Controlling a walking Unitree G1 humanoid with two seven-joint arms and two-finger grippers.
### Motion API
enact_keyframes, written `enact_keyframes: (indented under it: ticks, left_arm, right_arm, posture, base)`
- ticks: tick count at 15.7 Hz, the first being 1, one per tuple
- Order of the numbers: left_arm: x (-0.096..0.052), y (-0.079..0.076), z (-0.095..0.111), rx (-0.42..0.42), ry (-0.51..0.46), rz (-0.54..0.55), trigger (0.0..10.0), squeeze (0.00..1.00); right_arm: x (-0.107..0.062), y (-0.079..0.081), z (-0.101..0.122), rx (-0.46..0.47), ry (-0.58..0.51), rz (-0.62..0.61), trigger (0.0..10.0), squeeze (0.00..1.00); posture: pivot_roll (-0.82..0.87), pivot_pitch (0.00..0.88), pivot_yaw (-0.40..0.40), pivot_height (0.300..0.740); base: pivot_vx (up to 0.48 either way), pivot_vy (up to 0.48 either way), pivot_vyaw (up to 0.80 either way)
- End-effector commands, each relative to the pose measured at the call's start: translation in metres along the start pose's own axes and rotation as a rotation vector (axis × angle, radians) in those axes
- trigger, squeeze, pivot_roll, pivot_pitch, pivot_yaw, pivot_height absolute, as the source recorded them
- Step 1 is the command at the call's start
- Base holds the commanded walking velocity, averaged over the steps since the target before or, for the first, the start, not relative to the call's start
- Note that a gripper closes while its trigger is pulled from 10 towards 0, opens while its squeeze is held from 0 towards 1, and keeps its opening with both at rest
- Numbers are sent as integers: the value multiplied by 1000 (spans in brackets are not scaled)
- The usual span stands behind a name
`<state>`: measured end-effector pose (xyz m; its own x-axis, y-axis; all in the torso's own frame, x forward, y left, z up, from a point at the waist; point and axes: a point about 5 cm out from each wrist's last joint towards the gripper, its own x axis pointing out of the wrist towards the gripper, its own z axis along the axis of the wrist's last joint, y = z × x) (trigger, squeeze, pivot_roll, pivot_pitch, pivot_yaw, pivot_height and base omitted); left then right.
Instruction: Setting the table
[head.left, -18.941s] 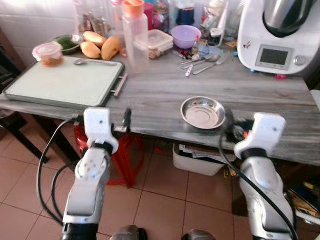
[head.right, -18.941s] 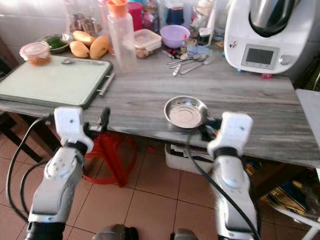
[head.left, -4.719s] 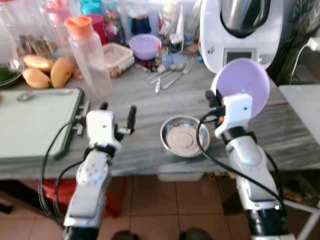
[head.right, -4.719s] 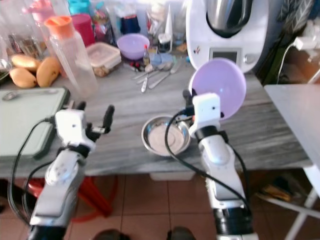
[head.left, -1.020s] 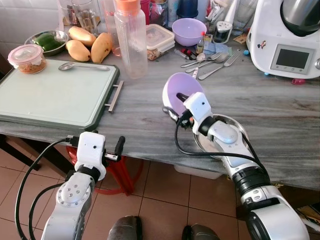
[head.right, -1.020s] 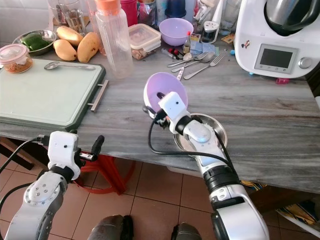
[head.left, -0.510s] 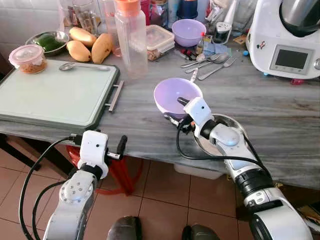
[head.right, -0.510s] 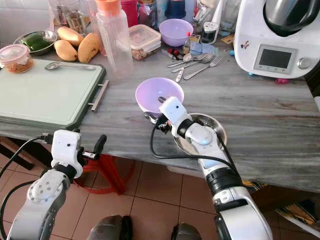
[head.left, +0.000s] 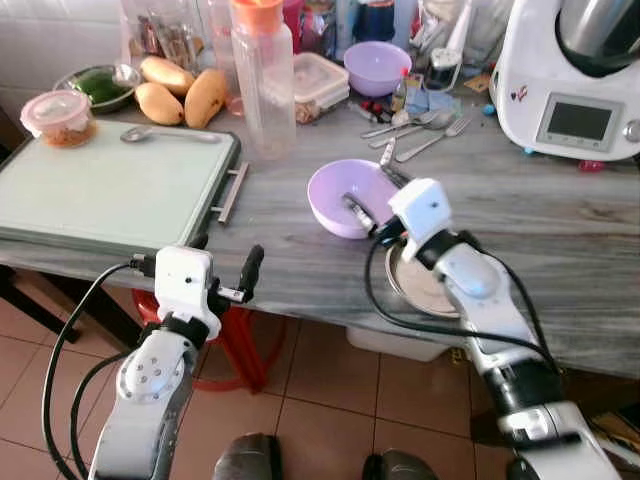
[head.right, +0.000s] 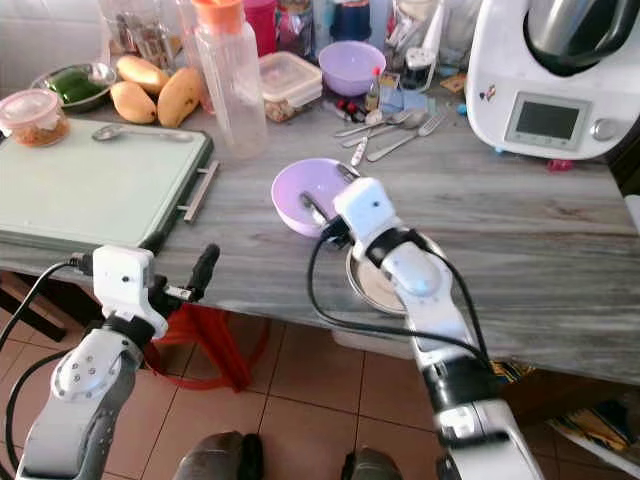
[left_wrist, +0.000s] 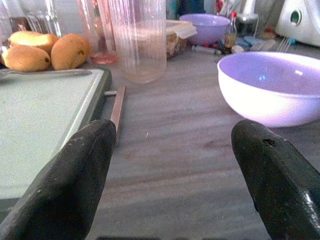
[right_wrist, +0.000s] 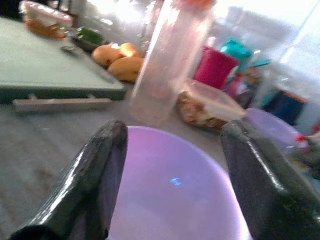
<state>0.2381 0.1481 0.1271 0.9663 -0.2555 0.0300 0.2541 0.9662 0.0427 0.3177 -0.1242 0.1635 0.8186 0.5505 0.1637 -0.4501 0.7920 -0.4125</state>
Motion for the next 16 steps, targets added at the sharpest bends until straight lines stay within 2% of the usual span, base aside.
enact_keyframes:
  ticks: [1, 3, 5, 7, 8, 9, 15, 16]
  left_arm:
    - [1, 1, 0, -1, -7, -4, 10000, 0]
    - [2, 0, 0, -5, -13, -6, 10000, 0]
    - [3, 1, 1, -5, -21, -8, 10000, 0]
    - [5, 2, 3, -10, -36, -12, 10000, 0]
    - [6, 1, 6, -20, -53, -26, 10000, 0]
    - [7, 1, 7, -36, -61, -37, 10000, 0]
    - [5, -4, 6, -46, -59, -75, 10000, 0]
    - [4, -3, 6, -46, -56, -75, 10000, 0]
  right_arm:
    - [-4, -2, 5, -9, -8, -33, 10000, 0]
    - [-10, -1, 8, -14, -8, -51, 10000, 0]
    - [-15, -5, 11, -6, 1, -131, 10000, 0]
    - [-28, -14, 13, -1, 36, -310, 10000, 0]
    - [-41, -19, 9, -6, 76, -407, 10000, 0]
    - [-48, -19, 7, 7, 101, -445, 10000, 0]
    - [-64, -8, -4, 97, 218, -534, 10000, 0]
    - [-68, -6, -11, 155, 273, -572, 10000, 0]
  posture:
    - [33, 7, 7, 740]
    - [29, 2, 5, 740]
    - [26, 0, 4, 740]
    - [19, 0, 6, 740]
    - [15, 1, 10, 740]
    - [11, 4, 12, 740]
    - [5, 20, 19, 740]
    - [6, 25, 19, 740]
  base:
    - [0, 0, 0]
    - [0, 0, 0]
    - [0, 0, 0]
    - [0, 0, 0]
    - [0, 0, 0]
    - [0, 0, 0]
    - [0, 0, 0]
    - [0, 0, 0]
